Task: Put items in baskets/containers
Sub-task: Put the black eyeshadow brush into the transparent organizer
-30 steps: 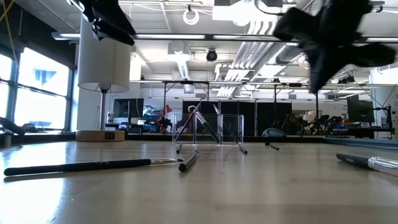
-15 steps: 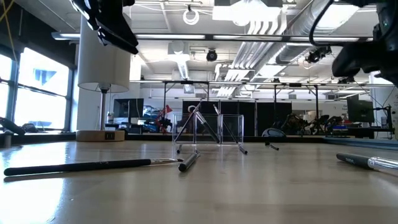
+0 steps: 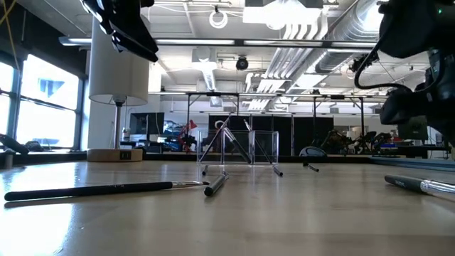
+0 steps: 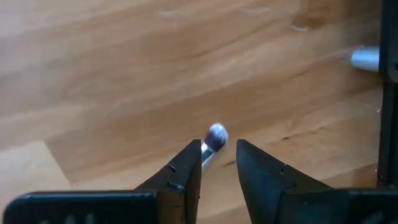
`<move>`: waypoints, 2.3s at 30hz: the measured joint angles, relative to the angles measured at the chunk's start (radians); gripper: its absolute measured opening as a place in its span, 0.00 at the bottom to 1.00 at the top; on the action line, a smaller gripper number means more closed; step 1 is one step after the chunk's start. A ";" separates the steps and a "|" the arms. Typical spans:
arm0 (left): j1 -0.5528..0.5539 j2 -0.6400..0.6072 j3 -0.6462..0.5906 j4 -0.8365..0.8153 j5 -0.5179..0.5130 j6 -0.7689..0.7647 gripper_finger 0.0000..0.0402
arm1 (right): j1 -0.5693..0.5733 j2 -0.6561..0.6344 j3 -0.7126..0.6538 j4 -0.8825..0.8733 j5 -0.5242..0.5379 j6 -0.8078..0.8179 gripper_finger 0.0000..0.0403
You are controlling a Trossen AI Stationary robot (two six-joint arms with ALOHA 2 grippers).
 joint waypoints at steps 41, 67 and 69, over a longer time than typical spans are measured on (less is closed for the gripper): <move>0.000 0.000 0.000 0.020 0.061 -0.027 0.50 | -0.016 0.000 -0.001 0.297 0.313 -0.663 0.00; 0.007 0.040 -0.001 0.238 -0.163 -0.027 0.50 | -0.577 -0.009 -0.065 1.422 0.122 -1.699 0.00; 0.026 0.039 -0.001 0.257 -0.191 -0.031 0.50 | -0.657 -0.009 -0.065 1.513 0.056 -1.772 0.00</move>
